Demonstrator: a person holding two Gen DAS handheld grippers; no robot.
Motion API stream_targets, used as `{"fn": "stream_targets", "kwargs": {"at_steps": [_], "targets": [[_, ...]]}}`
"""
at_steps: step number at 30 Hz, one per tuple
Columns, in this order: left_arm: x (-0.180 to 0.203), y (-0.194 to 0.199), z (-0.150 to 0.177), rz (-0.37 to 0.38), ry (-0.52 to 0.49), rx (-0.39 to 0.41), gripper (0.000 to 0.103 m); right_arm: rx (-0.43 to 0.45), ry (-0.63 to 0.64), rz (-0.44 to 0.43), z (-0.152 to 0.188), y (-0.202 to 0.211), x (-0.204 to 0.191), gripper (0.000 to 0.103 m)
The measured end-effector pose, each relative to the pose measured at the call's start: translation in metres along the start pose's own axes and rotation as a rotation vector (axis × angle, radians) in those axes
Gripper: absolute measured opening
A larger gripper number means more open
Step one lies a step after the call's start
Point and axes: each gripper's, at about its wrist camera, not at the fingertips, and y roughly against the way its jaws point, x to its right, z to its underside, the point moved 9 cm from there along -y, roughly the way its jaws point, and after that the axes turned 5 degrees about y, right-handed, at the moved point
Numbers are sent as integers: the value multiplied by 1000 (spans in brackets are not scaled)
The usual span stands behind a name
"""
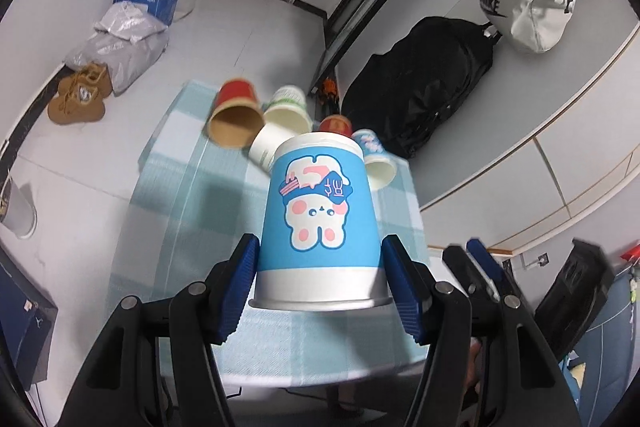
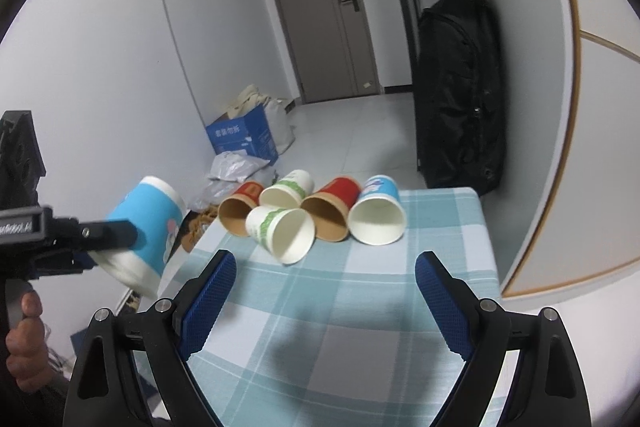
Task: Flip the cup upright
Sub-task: 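Lift the blue bunny cup with the left gripper and carry it toward the right tool, then lower the blue bunny cup onto the cloth and open the left gripper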
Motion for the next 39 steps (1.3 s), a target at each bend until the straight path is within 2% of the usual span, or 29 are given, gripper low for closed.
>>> {"fn": "stream_targets", "kwargs": {"at_steps": [6, 12, 16, 23, 26, 31, 34, 39], "targets": [[-9, -14, 20, 24, 25, -80, 58, -22, 23, -2, 6, -13, -18, 92], [-16, -38, 30, -26, 9, -142, 58, -42, 32, 15, 13, -21, -21, 92], [-23, -46, 38, -18, 39, -185, 58, -55, 27, 32, 17, -23, -18, 92], [-31, -63, 46, -50, 55, -217, 58, -49, 29, 38, 17, -21, -16, 92], [-33, -66, 47, -65, 56, -213, 58, -43, 33, 36, 15, -18, -16, 92], [-27, -65, 45, -45, 48, -208, 62, -40, 19, 29, 14, -16, -13, 92], [-28, -65, 43, -88, 33, -184, 76, -41, 15, 23, 13, -14, -14, 92], [-28, -61, 36, -86, 37, -168, 78, -32, 32, 30, 12, -12, -13, 92]]}}
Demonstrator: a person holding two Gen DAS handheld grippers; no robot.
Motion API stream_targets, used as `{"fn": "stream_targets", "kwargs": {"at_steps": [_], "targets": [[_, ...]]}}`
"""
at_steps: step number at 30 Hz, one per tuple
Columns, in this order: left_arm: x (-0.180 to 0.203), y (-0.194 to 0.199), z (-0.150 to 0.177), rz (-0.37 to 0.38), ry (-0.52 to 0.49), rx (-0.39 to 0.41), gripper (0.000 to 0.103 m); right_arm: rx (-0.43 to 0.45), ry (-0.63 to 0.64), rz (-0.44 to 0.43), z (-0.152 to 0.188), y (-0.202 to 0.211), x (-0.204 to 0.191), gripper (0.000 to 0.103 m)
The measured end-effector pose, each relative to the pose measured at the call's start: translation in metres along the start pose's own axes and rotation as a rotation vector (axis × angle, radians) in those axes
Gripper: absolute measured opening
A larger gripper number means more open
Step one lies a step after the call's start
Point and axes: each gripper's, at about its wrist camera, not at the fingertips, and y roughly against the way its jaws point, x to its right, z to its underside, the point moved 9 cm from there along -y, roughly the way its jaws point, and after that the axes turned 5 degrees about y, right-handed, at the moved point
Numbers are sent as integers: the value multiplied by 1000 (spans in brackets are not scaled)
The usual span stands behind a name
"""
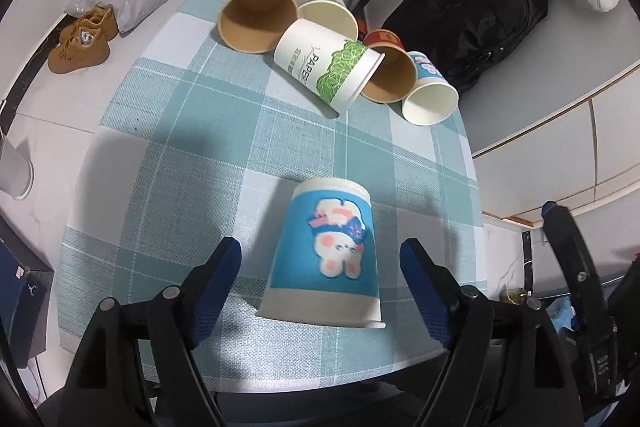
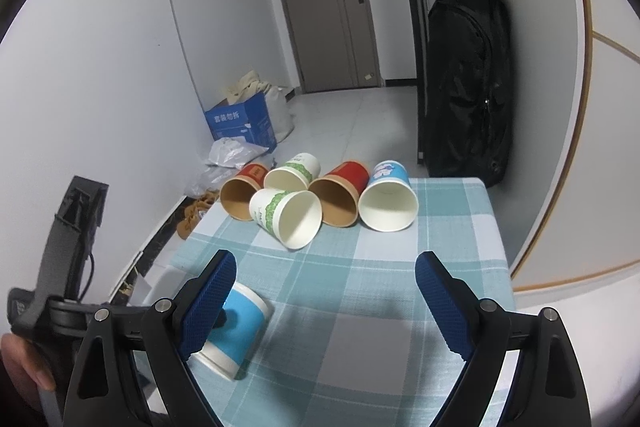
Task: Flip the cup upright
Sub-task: 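Lower the blue bunny cup onto the cloth and open the left gripper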
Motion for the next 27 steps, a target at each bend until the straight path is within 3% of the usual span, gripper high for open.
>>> {"fn": "stream_targets", "kwargs": {"at_steps": [12, 18, 27], "targets": [[18, 22, -12, -28, -59, 126, 78, -12, 3, -16, 4, 3, -1, 92], [21, 55, -23, -104, -113, 283, 78, 10, 31, -38, 1, 9, -8, 92], [23, 95, -27, -125, -155, 445, 78, 31, 53, -93, 3, 23, -28, 91]]}}
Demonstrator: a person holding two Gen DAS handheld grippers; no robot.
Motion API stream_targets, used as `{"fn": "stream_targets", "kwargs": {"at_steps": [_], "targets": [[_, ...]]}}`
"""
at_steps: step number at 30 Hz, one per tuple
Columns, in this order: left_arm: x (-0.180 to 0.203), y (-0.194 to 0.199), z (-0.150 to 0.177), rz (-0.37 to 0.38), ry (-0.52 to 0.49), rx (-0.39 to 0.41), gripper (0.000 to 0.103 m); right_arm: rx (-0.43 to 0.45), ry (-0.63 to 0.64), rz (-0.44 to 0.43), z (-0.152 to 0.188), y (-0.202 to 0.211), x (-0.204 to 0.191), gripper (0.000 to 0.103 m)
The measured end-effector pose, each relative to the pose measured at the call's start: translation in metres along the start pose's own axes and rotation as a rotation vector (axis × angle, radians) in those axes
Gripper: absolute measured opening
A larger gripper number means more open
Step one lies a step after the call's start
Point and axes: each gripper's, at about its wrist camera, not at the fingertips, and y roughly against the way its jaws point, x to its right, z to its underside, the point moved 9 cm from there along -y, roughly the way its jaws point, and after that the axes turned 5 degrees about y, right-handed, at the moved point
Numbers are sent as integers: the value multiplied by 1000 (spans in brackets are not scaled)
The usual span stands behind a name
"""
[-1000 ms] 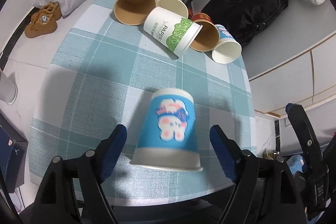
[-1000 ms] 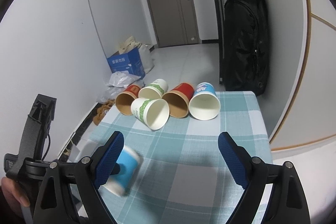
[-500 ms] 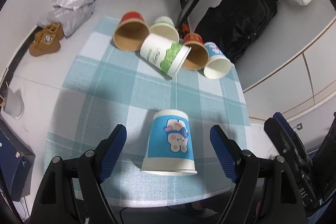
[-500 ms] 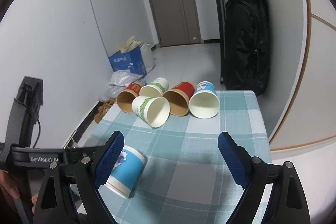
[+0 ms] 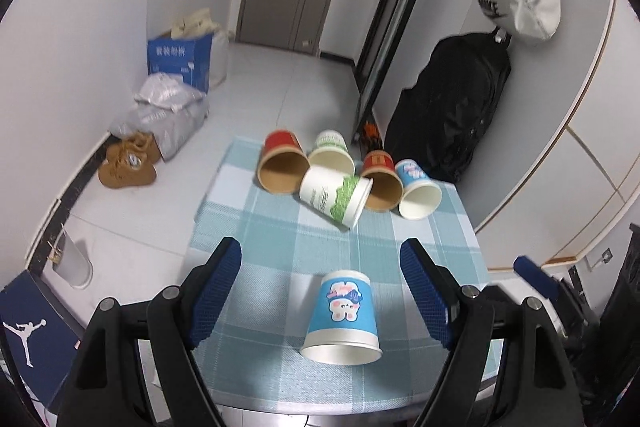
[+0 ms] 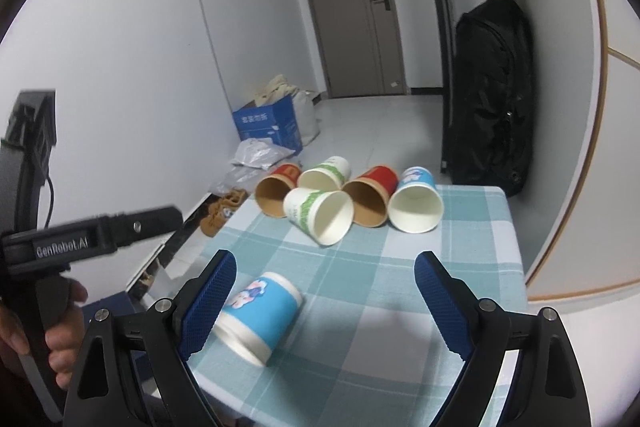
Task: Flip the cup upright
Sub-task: 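Lower the blue bunny cup onto the cloth and open the left gripper, then grasp the blue bunny cup body with the right gripper, mouth facing outward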
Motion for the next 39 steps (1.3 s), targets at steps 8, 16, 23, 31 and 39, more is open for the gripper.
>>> {"fn": "stream_targets", "kwargs": {"at_steps": [8, 16, 23, 31, 39], "targets": [[-12, 24, -11, 16, 9, 60, 78, -45, 41, -32, 17, -2, -32, 91], [-36, 30, -19, 21, 79, 51, 78, -90, 87, -11, 30, -15, -52, 90], [-47, 37, -28, 13, 101, 67, 78, -156, 211, 25, 53, -34, -74, 79], [-55, 35, -31, -9, 109, 55, 78, -166, 409, 95, 67, -52, -97, 71], [-63, 31, -33, -19, 122, 49, 78, -192, 522, 173, 79, -73, -97, 28]]}}
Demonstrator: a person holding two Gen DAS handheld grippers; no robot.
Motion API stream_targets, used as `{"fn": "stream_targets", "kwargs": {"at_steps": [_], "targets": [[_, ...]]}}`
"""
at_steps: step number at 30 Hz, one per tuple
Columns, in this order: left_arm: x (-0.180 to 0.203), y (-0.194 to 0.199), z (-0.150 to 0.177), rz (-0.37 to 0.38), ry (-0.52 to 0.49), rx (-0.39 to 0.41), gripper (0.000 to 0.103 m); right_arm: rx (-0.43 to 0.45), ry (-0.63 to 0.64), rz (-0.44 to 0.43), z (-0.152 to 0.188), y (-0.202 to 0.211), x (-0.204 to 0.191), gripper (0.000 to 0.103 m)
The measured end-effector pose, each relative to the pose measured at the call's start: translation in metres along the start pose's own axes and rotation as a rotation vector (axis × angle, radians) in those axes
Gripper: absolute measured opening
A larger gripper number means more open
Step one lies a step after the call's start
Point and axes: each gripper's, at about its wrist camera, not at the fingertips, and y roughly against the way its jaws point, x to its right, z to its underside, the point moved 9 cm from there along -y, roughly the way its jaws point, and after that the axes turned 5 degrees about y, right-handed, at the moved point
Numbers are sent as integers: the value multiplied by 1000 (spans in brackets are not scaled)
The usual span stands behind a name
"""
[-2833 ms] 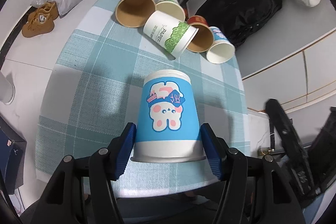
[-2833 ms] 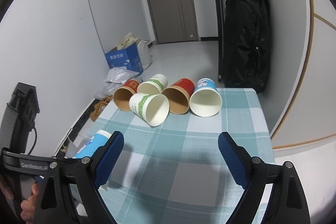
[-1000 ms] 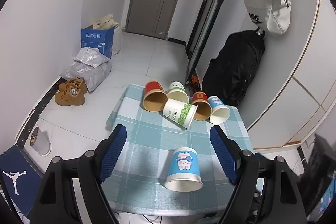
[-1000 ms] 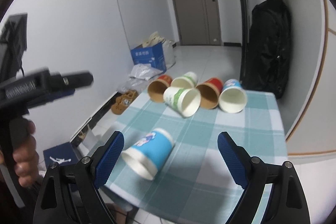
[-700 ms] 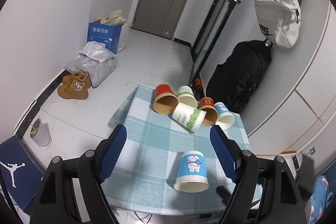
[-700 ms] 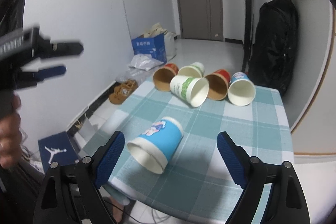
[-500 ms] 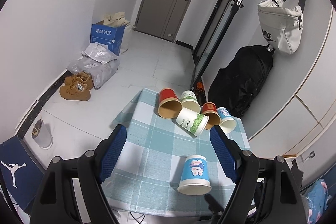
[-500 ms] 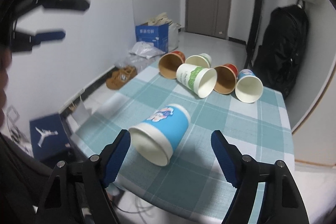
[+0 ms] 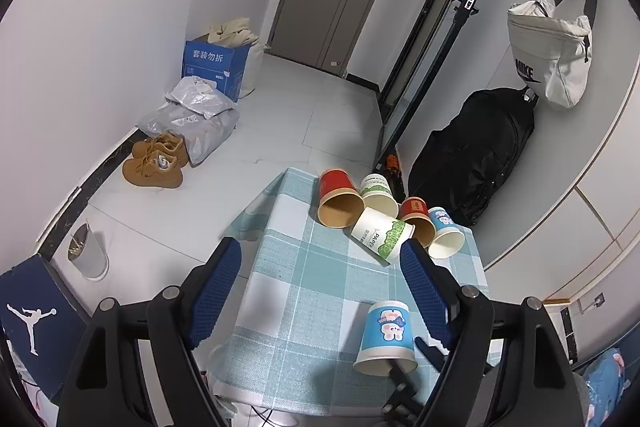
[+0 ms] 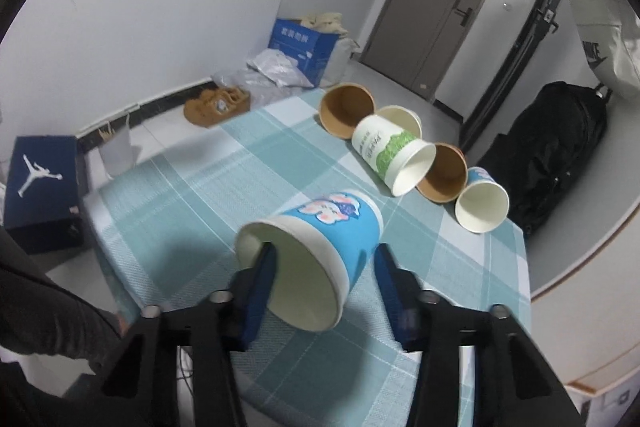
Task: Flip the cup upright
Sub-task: 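Grasp the blue bunny cup body with the right gripper, mouth facing outward, then rotate the blue bunny cup with the right gripper so its mouth faces up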
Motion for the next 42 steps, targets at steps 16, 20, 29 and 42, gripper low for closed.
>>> {"fn": "stream_targets", "kwargs": {"at_steps": [16, 20, 29, 42], "targets": [[5, -5, 5, 18, -26, -33, 78, 9, -44, 43, -2, 1, 19, 11], [10, -10, 9, 21, -49, -45, 78, 17, -99, 9, -5, 7, 25, 5], [21, -27, 23, 48, -38, -120, 78, 12, -323, -96, -2, 20, 63, 2], [66, -34, 31, 106, -108, -164, 78, -13, -443, -283, 14, 58, 105, 2]]}}
